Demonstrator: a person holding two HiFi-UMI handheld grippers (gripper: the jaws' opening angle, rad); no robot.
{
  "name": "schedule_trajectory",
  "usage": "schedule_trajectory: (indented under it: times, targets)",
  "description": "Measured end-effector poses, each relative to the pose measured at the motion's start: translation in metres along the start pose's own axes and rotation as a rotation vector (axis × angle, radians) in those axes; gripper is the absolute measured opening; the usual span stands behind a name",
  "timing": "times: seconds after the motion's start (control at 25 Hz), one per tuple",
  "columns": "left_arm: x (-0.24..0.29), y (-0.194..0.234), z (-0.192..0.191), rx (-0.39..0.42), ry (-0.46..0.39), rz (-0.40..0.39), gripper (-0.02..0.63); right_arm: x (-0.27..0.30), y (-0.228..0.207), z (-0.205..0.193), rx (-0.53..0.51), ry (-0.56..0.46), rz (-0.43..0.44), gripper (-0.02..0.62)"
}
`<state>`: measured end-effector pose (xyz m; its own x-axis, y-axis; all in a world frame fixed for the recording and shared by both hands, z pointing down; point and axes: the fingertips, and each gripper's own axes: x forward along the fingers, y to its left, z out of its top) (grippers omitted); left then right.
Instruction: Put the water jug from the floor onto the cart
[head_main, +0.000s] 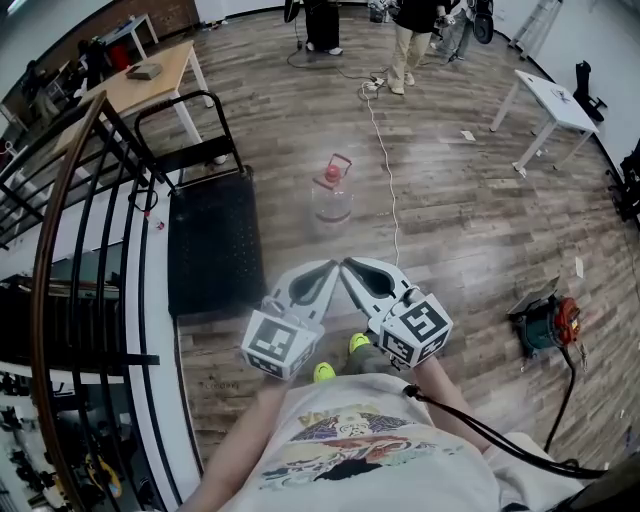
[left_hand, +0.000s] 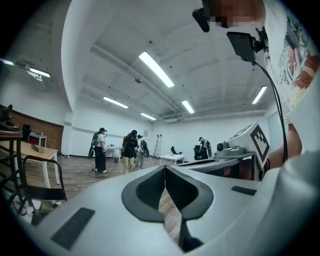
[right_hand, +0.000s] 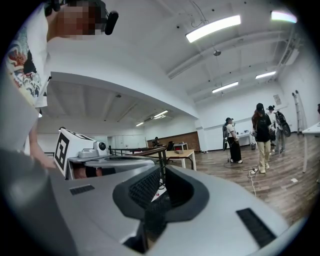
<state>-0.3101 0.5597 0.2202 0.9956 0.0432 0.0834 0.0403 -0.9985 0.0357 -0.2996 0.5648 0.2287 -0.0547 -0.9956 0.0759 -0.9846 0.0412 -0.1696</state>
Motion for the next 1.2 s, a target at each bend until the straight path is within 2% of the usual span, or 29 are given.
schedule_trajectory:
  times: [0.36,0.88,1.2]
  targets:
    - [0.041,0.023,-0.003,0.001,0.027,0.019,0.012,0.020,-0.044,0.000,0.021,0.002,0.013,0.031]
    - [0.148,0.061,0.000,0.027,0.054,0.091,0.012,0.049,-0.153,0.011,0.053,0.020,0.065,0.031]
    - [0.204,0.075,-0.007,0.022,0.092,0.090,0.012,0.061,-0.212,0.010,0.046,0.050,0.101,0.031]
